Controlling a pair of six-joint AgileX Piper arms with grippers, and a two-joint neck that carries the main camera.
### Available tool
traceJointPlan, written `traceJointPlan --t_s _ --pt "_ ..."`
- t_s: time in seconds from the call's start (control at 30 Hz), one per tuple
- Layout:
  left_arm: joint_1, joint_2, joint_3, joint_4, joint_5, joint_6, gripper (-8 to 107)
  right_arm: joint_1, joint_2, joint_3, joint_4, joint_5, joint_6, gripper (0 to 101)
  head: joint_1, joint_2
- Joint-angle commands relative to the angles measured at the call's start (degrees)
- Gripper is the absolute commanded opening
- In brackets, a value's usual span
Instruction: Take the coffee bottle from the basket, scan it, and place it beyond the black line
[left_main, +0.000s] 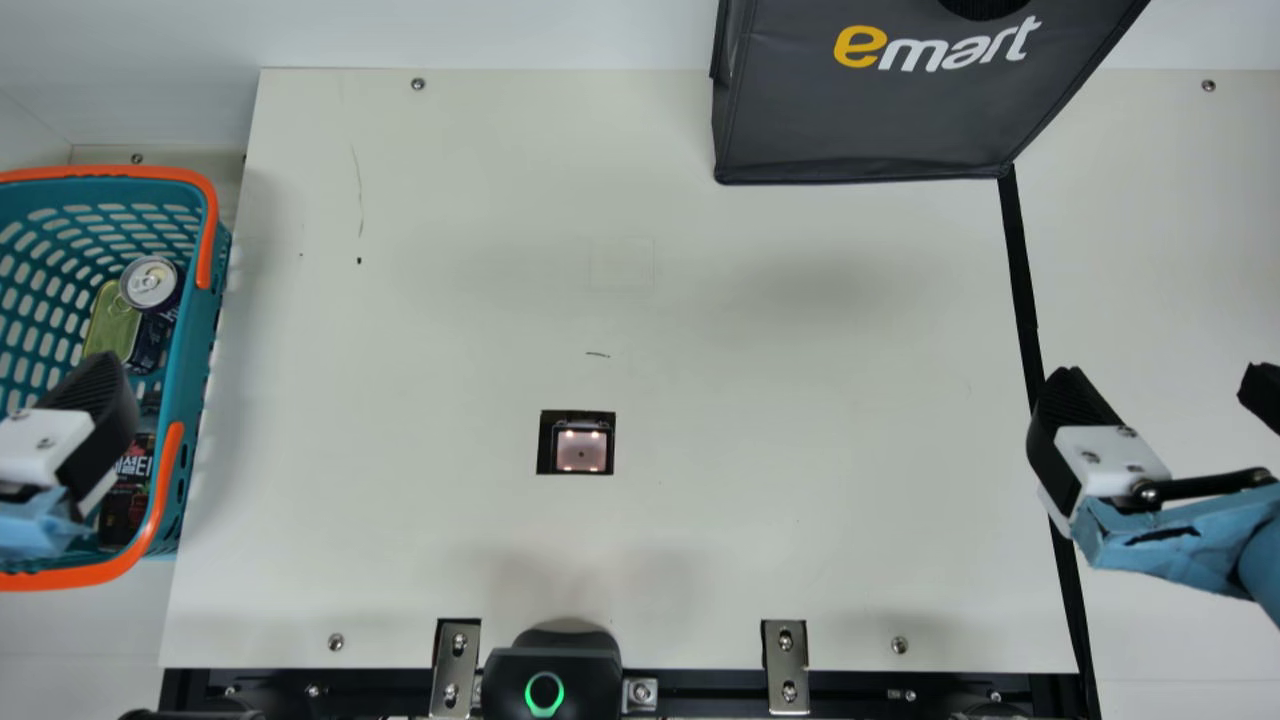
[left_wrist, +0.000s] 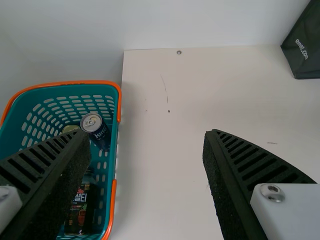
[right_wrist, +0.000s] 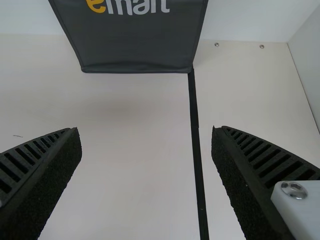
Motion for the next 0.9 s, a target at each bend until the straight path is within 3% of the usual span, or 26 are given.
traceJointPlan --t_s 0.0,0.47,0.87 --pt "0.00 0.00 0.00 0.00 0.00 0.00 90 0.00 0.00 0.00 0.00 0.00 0.00 91 -1.57 1.43" --pt "0.00 0.00 0.00 0.00 0.00 0.00 90 0.00 0.00 0.00 0.00 0.00 0.00 91 -1.57 20.09" --pt "0.00 0.00 0.00 0.00 0.00 0.00 90 0.00 0.00 0.00 0.00 0.00 0.00 91 -1.57 20.09"
